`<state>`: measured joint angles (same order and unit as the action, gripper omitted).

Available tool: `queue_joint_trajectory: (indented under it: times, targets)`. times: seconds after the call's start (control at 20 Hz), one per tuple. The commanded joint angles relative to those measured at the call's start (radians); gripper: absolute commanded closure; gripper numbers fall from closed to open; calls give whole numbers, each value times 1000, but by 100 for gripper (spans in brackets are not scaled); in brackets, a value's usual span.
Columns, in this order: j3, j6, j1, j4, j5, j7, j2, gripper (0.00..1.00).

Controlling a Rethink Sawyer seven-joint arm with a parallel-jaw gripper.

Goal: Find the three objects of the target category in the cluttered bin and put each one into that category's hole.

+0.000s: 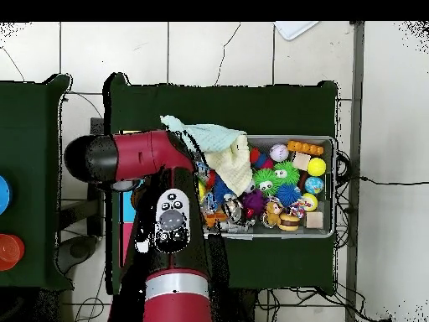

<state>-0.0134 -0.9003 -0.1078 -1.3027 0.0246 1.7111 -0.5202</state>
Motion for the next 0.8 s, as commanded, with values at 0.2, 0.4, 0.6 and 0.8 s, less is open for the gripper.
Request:
queue_joint_trajectory:
  times: [0.2, 0.4, 0.6, 0.8]
  targets:
    - [-13, -199, 68, 162, 33, 69, -19, 100]
    - [7, -265, 81, 217, 16, 73, -18, 100]
    - [55, -173, 108, 195, -25, 96, 17, 100]
    - [86, -22, 124, 93, -62, 123, 49, 100]
